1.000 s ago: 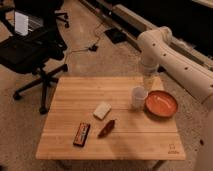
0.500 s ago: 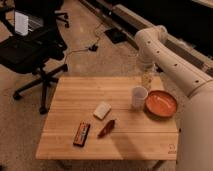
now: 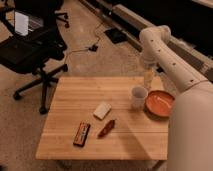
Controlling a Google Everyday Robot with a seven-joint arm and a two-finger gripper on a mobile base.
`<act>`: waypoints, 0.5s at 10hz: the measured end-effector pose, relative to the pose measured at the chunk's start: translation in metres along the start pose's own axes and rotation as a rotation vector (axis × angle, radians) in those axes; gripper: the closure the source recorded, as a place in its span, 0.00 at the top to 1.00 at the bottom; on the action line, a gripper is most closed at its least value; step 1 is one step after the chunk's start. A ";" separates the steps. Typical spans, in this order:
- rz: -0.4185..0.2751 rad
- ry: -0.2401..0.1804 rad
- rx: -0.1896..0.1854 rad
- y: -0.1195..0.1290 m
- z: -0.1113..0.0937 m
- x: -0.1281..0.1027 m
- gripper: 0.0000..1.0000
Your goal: Knock the bottle over
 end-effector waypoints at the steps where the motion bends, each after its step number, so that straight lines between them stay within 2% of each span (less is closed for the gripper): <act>1: 0.003 -0.001 -0.001 -0.002 0.004 0.002 0.65; 5: 0.052 0.007 0.014 -0.008 0.024 0.029 0.65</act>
